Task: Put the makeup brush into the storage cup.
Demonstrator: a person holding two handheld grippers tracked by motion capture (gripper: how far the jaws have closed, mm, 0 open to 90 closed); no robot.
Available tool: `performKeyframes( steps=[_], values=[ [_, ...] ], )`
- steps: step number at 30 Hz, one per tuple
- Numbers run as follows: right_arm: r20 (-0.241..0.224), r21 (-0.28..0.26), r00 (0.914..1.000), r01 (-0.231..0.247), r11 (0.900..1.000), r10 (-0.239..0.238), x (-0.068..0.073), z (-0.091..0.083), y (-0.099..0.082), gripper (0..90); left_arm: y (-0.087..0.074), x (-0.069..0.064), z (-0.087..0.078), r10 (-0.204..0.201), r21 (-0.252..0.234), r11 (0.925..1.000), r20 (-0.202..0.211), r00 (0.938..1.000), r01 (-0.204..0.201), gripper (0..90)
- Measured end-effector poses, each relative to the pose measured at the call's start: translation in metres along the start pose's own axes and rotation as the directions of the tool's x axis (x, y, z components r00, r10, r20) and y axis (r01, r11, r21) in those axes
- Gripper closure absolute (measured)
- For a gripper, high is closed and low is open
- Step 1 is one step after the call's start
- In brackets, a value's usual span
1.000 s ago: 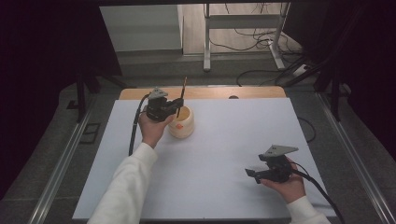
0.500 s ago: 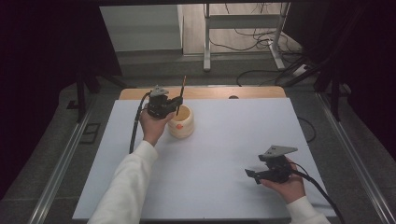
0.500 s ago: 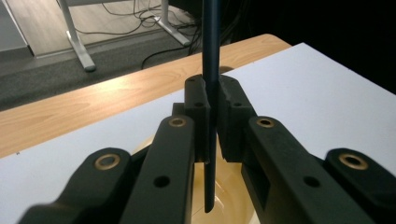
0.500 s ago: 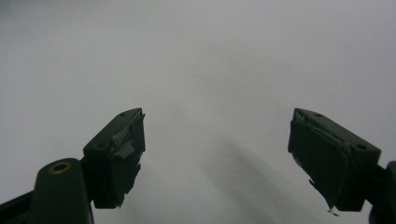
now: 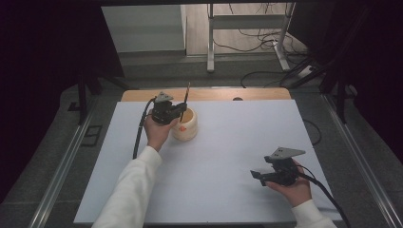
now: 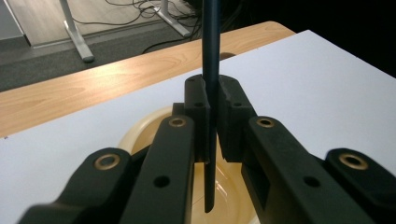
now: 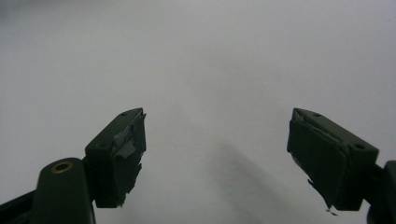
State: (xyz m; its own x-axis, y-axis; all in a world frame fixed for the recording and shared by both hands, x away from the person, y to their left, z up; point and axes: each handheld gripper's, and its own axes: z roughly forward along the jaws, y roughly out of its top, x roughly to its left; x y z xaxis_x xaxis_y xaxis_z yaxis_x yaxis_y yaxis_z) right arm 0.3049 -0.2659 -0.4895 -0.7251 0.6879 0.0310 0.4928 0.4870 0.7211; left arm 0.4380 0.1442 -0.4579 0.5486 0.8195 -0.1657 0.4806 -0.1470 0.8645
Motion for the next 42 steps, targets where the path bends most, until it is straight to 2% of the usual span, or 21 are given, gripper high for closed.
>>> performKeyframes(
  steps=[25,27,28,29,30,31,32,35,42],
  values=[
    [0.007,0.004,0.9999,-0.009,1.0,0.009,-0.001,0.001,-0.001,20.3,-0.02,0.001,0.006,-0.004,0.035,0.9994,0.011,0.9999,0.004,83.4],
    [0.007,0.004,0.9999,-0.009,1.0,0.009,-0.001,0.001,-0.001,20.3,-0.021,0.001,0.006,-0.008,0.028,0.9996,0.033,0.9994,0.007,82.7],
    [0.007,0.004,0.9999,-0.009,1.0,0.008,-0.001,0.001,-0.001,20.3,-0.021,0.001,0.005,0.007,0.012,0.9999,0.054,0.9985,-0.007,79.6],
    [0.007,0.004,0.9999,-0.009,1.0,0.008,-0.001,0.001,-0.001,20.3,-0.021,0.001,0.005,0.007,0.012,0.9999,0.054,0.9985,-0.007,69.5],
    [0.007,0.005,0.9999,-0.008,1.0,0.008,-0.001,0.001,-0.001,20.3,-0.019,-0.001,0.004,0.015,-0.003,0.9999,0.032,0.9994,-0.015,69.5],
    [0.007,0.006,0.9999,-0.009,0.9999,0.009,-0.001,0.002,-0.001,20.3,-0.017,-0.002,0.002,0.018,-0.015,0.9997,0.027,0.9995,-0.017,46.7],
    [0.007,0.006,0.9999,-0.009,0.9999,0.009,-0.001,0.002,-0.001,20.3,-0.016,-0.004,0.001,0.021,-0.018,0.9996,0.016,0.9997,-0.021,41.2],
    [0.006,0.004,0.9999,-0.01,0.9999,0.01,-0.001,0.002,-0.001,20.3,-0.015,-0.006,-0.001,0.017,-0.015,0.9997,-0.006,0.9998,-0.017,31.0],
    [0.008,0.004,0.9999,-0.011,0.9999,0.011,-0.001,0.001,-0.001,20.3,-0.014,-0.004,-0.006,-0.008,0.003,1.0,0.013,0.9999,0.007,19.0]
  ],
)
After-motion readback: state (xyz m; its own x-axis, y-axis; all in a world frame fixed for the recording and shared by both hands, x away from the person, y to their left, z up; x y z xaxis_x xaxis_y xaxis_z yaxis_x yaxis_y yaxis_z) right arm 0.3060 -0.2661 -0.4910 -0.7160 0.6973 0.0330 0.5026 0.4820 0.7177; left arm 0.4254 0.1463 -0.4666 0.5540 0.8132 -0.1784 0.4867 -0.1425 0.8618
